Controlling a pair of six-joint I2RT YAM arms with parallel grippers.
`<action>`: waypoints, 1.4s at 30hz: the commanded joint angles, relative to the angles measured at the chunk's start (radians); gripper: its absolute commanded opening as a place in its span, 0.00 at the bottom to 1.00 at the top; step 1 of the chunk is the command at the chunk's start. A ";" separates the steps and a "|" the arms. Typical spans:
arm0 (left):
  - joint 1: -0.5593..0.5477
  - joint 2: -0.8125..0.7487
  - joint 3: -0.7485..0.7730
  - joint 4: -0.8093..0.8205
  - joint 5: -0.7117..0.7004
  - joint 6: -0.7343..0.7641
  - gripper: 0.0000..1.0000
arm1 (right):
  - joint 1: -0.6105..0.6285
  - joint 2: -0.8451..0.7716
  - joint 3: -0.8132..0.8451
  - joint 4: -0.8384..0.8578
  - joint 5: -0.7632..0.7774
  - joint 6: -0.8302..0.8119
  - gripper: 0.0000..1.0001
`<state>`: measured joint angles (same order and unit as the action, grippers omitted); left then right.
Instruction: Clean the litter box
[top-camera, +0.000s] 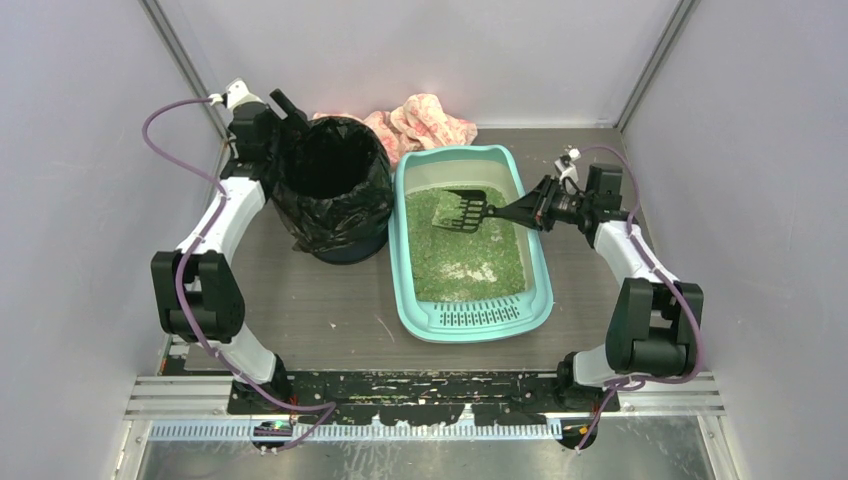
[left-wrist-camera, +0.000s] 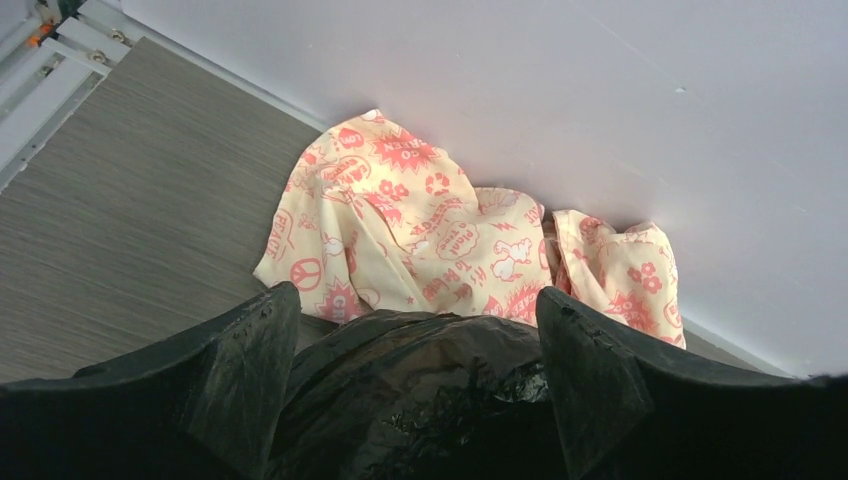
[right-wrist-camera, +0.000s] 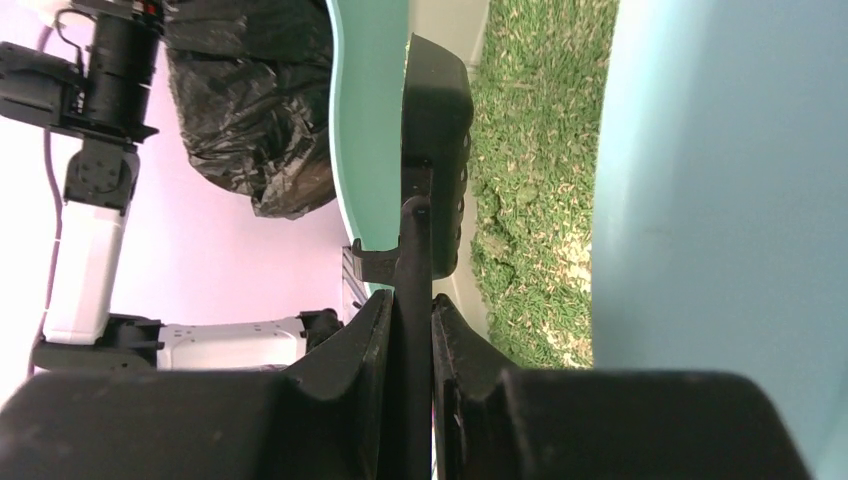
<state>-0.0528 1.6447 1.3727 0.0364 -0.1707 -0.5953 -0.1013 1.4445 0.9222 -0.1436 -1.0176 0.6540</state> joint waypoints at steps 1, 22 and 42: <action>-0.012 0.026 0.031 -0.004 0.031 -0.011 0.87 | -0.061 -0.087 0.012 0.075 -0.080 -0.004 0.01; -0.012 0.051 0.039 0.010 0.045 -0.043 0.84 | -0.037 -0.117 -0.064 0.295 -0.092 0.153 0.01; -0.012 0.005 0.011 -0.001 0.032 -0.035 0.84 | -0.026 -0.089 0.209 0.169 -0.031 0.163 0.01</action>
<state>-0.0521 1.6802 1.4036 0.0555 -0.1570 -0.6239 -0.1566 1.3388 0.9535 0.0406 -1.0668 0.8242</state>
